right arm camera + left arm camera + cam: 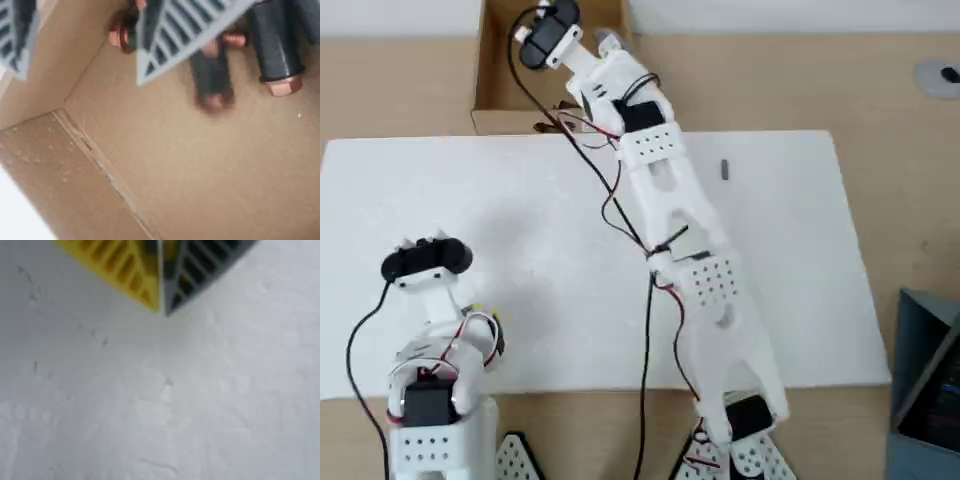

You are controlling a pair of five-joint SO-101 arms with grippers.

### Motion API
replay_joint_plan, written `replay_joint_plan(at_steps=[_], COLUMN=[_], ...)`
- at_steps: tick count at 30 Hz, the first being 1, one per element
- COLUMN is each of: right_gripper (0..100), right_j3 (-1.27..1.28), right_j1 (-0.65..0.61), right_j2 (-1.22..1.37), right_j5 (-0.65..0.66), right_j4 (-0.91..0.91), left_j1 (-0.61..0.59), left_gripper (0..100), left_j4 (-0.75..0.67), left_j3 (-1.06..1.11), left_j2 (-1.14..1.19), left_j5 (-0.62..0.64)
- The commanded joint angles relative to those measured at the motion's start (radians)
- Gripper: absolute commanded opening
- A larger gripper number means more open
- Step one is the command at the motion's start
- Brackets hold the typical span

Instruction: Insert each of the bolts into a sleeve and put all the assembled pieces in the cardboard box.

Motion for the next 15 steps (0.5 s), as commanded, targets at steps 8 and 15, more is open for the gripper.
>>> replay_joint_plan(at_steps=[8,15], right_gripper=[16.6,2.6], right_j3=[-0.243,-0.423], right_j1=[0.013,0.033], right_j2=[0.054,0.054], right_j5=[0.008,0.006], right_j4=[0.104,0.282], left_j1=[-0.006,-0.008], left_gripper=[0,0], left_j4=[-0.006,-0.006], left_j3=[-0.008,-0.006], left_j2=[-0.007,-0.007], left_j5=[0.000,0.000])
